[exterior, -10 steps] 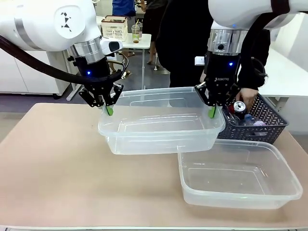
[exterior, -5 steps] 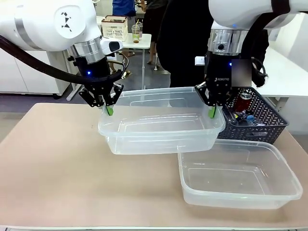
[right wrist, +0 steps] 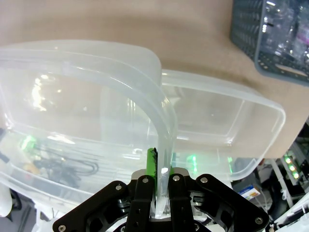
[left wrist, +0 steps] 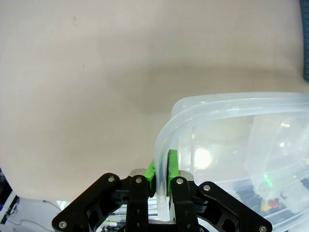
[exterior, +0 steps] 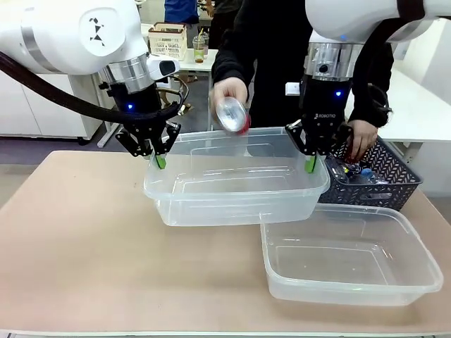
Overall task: Sort the waste into each basket.
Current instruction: Offer the picked Organizing box to the human.
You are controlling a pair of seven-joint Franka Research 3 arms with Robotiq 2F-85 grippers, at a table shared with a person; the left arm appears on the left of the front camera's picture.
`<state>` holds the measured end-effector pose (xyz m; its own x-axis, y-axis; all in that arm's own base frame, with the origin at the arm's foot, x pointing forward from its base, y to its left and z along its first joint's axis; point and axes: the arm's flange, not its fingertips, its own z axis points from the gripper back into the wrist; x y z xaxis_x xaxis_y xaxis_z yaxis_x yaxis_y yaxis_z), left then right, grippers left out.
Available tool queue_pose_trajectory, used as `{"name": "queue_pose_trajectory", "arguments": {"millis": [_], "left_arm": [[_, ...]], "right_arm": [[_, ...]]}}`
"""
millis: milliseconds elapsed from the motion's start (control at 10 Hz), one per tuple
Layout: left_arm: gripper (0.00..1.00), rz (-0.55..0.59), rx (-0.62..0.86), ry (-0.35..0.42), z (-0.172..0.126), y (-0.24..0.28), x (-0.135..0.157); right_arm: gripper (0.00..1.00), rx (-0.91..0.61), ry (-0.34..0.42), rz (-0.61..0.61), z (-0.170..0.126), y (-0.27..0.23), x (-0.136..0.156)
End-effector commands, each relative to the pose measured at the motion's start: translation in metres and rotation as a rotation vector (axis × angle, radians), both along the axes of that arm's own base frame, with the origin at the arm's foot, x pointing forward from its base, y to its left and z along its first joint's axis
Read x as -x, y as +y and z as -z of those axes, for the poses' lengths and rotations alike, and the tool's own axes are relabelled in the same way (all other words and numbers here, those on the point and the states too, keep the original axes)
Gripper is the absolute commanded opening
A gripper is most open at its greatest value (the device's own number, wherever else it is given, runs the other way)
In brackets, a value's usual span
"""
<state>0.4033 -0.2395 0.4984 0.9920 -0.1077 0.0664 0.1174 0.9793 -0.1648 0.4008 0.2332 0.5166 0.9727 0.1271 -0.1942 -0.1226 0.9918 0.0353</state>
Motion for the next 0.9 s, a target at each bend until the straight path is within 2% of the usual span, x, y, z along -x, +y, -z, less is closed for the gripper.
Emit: {"name": "queue_pose_trajectory", "arguments": {"millis": [0, 800], "left_arm": [[0.06, -0.010, 0.014, -0.016, 0.0012, -0.0016, 0.0036], [0.06, -0.010, 0.014, -0.016, 0.0012, -0.0016, 0.0036]], "right_arm": [[0.04, 0.002, 0.004, -0.012, -0.0054, 0.0019, 0.0021], [0.04, 0.002, 0.004, -0.012, -0.0054, 0.0019, 0.0021]]}}
